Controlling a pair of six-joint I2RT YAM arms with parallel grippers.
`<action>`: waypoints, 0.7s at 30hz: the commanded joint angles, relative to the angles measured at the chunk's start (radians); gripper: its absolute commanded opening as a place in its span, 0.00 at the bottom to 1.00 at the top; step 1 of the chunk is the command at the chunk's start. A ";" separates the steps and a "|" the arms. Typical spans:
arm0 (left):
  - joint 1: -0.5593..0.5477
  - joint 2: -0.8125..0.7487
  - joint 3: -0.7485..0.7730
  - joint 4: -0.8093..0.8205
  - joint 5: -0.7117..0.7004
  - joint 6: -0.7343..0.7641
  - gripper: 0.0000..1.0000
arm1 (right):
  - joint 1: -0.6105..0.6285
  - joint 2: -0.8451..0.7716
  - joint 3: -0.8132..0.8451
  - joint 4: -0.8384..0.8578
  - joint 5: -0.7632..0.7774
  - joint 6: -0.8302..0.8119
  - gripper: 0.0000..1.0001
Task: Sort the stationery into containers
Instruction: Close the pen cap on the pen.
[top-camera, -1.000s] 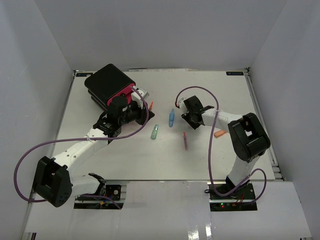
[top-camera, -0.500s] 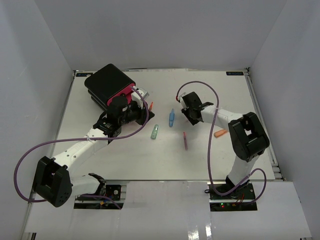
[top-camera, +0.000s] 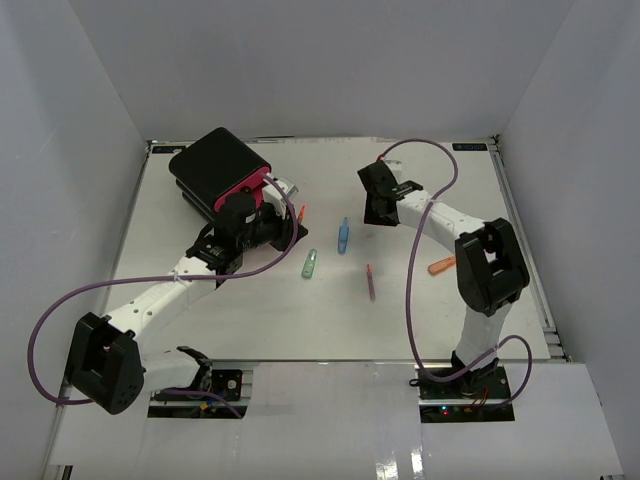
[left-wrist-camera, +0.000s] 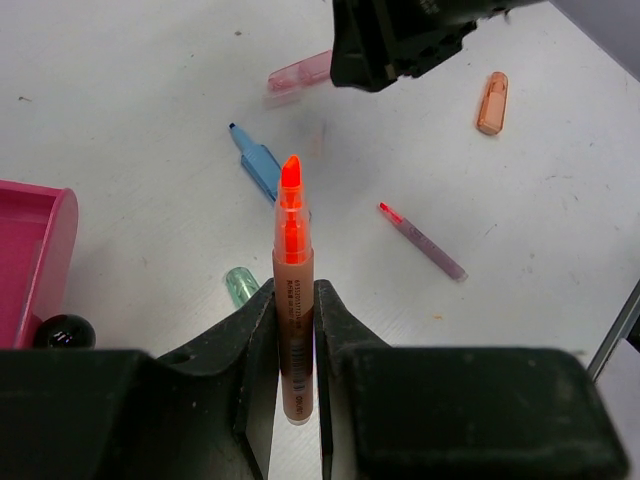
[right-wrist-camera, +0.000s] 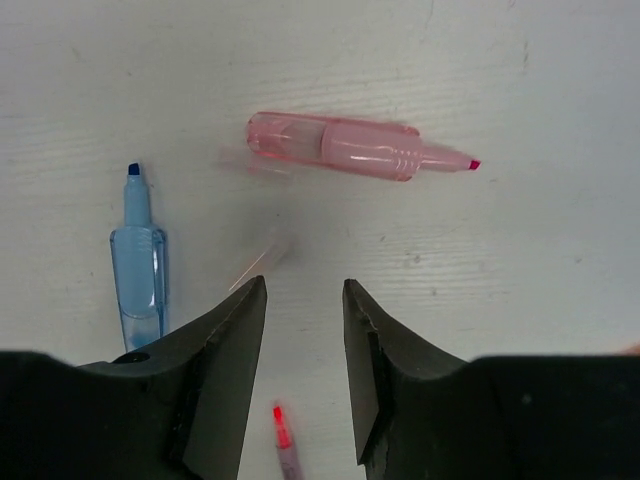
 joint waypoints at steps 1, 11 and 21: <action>-0.002 -0.031 0.015 -0.001 -0.008 0.000 0.28 | 0.020 0.082 0.039 -0.042 0.010 0.250 0.43; -0.002 -0.038 0.015 -0.001 -0.010 -0.005 0.28 | 0.034 0.166 0.067 0.041 0.053 0.385 0.41; -0.002 -0.044 0.016 -0.001 -0.006 -0.005 0.28 | 0.044 0.114 0.010 0.116 0.075 0.427 0.40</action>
